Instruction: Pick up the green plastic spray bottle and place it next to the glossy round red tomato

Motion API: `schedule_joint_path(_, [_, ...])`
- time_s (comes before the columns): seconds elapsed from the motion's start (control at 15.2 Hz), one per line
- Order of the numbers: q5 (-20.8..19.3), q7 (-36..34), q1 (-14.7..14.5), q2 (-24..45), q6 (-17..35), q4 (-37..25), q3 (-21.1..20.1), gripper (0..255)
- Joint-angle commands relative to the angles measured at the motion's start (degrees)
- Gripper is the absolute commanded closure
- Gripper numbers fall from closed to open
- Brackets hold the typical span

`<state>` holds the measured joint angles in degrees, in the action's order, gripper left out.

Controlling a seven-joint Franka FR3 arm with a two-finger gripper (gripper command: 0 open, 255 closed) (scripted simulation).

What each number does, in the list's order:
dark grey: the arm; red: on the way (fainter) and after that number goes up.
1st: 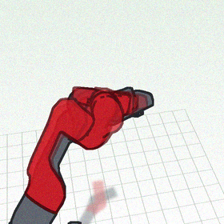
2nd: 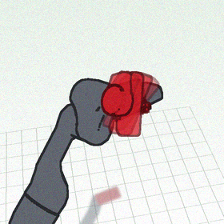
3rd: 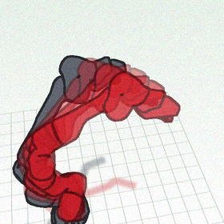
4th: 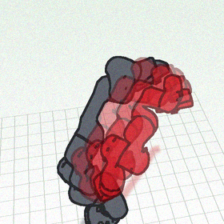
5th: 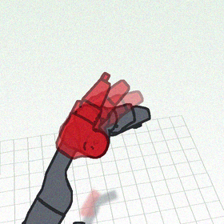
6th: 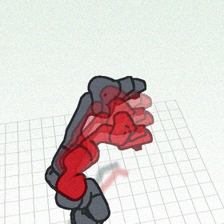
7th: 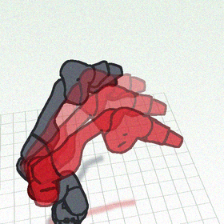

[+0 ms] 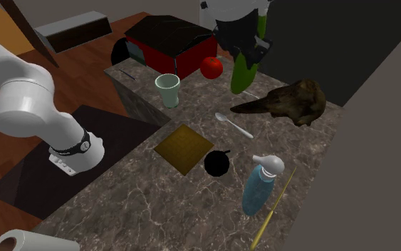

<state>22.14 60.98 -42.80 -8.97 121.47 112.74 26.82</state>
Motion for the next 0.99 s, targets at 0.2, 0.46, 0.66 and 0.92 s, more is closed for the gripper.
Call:
schedule_joint_path(0.2, [-0.1,-5.7,-2.8,1.6,5.1,1.3,-4.2,255])
schedule_joint_path(0.46, [-0.2,-10.1,-5.0,3.9,8.3,0.7,-7.1,255])
schedule_joint_path(0.66, [-0.4,-13.4,-6.7,6.2,10.5,-0.4,-9.0,255])
schedule_joint_path(0.92, [-0.9,-17.9,-8.9,9.8,12.9,-2.9,-11.4,255])
